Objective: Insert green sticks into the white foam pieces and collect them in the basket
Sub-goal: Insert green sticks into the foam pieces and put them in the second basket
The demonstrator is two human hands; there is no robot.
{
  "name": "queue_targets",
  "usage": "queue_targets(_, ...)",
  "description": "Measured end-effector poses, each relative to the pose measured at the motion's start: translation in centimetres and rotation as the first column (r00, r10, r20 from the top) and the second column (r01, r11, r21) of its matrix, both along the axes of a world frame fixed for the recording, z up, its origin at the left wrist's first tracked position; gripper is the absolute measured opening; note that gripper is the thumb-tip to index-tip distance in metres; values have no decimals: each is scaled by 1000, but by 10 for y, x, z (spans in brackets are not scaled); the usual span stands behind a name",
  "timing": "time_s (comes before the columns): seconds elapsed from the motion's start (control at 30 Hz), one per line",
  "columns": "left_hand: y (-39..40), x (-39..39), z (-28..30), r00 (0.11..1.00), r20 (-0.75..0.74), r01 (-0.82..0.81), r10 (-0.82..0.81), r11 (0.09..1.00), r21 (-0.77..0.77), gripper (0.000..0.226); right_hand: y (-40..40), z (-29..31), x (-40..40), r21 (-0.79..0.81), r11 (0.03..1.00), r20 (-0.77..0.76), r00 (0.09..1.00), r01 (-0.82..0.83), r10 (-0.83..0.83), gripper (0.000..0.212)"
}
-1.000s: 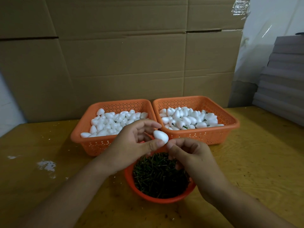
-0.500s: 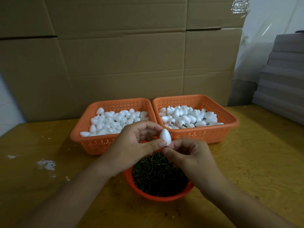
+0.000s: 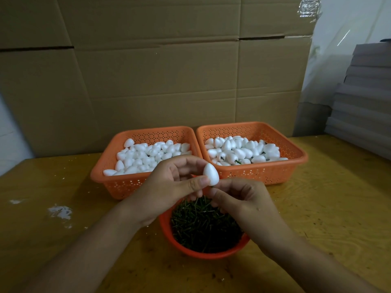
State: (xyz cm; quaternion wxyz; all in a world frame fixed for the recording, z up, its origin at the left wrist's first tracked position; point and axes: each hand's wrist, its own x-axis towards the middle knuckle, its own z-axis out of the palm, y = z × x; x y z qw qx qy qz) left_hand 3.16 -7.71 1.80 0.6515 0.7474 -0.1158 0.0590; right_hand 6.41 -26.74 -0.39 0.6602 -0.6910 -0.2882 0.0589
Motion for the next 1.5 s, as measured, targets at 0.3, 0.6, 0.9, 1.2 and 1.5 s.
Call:
queue_targets(0.3, 1, 0, 1, 999, -40, -3, 2, 1000, -26, 28, 1, -4, 3, -58, 989, 29, 991, 133, -131, 12)
queue_targets(0.6, 0, 2, -4, 1000, -13, -10, 10, 999, 38, 27, 0, -8, 3, -86, 986, 131, 983, 141, -129, 13)
queue_targets(0.9, 0, 2, -6, 999, -29, 20, -20, 1000, 12, 24, -1, -11, 5, -106, 990, 158, 984, 98, -81, 16)
queue_targets(1.2, 1, 2, -4, 999, -18, -41, 42, 998, 57, 26, 1, -15, 8, -134, 975, 159, 975, 175, -153, 9)
queue_targets(1.5, 5, 4, -4, 995, -57, -76, 83, 991, 113, 30, 0, -15, 11, -116, 937, 190, 933, 329, -304, 11)
